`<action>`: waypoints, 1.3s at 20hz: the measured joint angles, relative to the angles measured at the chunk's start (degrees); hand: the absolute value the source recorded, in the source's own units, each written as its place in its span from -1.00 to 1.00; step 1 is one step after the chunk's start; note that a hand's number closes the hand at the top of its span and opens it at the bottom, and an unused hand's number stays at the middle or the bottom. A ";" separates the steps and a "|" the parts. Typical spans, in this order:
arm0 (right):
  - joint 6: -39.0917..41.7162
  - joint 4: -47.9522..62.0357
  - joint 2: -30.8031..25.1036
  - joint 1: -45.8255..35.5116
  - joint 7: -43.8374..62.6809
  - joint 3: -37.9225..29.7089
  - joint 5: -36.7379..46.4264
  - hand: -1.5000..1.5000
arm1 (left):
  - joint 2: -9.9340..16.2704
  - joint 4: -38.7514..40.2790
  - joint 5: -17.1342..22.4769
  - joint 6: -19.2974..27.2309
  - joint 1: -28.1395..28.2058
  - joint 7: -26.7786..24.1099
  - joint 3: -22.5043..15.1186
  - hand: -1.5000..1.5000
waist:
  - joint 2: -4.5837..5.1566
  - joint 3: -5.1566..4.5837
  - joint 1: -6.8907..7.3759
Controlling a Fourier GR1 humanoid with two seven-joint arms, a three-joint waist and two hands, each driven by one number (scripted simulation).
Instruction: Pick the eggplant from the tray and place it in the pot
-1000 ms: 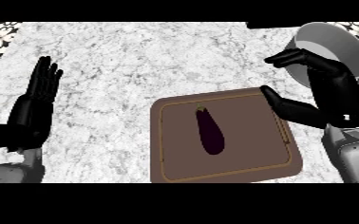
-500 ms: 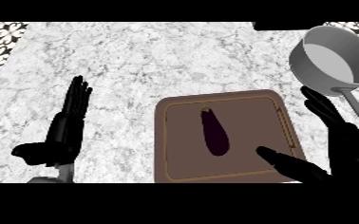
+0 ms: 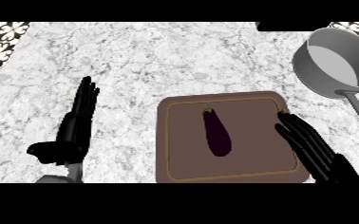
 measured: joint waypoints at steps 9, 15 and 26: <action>17.05 -0.22 5.61 -8.66 27.95 12.15 15.32 -1.00 | -1.43 0.23 -1.05 -0.14 -0.02 -0.18 -1.09 0.00 | 0.13 0.12 1.26; 22.40 7.56 13.74 -14.80 34.52 15.08 19.03 -1.00 | -1.69 0.36 -1.30 -1.41 -0.31 0.09 0.14 0.00 | 0.12 0.25 1.00; 26.04 17.73 19.99 -17.39 35.30 13.27 21.99 -1.00 | -3.67 -1.23 -3.83 -1.94 0.50 1.18 1.31 0.00 | 0.09 0.31 0.77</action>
